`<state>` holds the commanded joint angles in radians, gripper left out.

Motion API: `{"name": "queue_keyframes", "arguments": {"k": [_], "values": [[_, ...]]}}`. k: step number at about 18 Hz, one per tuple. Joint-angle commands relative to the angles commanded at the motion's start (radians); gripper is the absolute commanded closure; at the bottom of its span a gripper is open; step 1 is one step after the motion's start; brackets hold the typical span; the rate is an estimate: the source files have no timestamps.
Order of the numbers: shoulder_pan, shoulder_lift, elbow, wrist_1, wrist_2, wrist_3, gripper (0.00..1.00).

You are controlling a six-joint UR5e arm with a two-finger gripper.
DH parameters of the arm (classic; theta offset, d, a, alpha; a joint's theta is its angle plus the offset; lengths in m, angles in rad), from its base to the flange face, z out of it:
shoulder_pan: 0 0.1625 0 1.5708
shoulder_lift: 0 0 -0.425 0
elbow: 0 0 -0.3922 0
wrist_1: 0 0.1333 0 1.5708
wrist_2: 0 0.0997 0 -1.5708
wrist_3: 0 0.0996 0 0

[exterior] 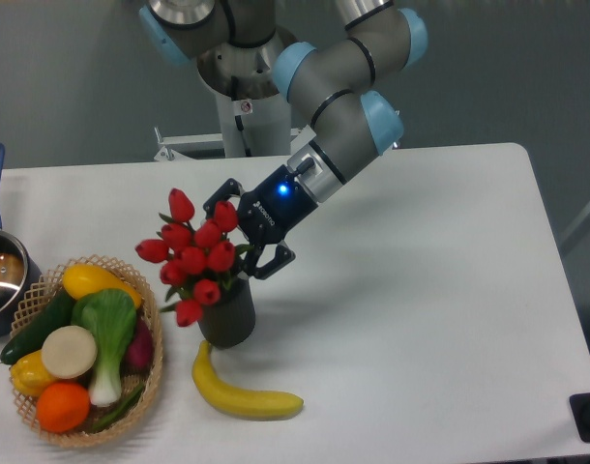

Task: Pick up the flowers from the vase
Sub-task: 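Lower the open gripper around the tulip stems above the vase rim, then close the gripper on the tulip stems and begin lifting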

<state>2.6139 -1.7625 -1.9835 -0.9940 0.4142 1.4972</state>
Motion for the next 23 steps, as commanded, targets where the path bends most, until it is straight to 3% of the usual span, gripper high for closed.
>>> {"name": "queue_keyframes", "arguments": {"k": [10, 16, 23], "values": [[0.009, 0.020, 0.040, 0.000, 0.003, -0.130, 1.00], [0.012, 0.075, 0.097, 0.000, 0.002, -0.422, 1.00], [0.037, 0.104, 0.121, 0.000, -0.012, -0.543, 1.00]]}}
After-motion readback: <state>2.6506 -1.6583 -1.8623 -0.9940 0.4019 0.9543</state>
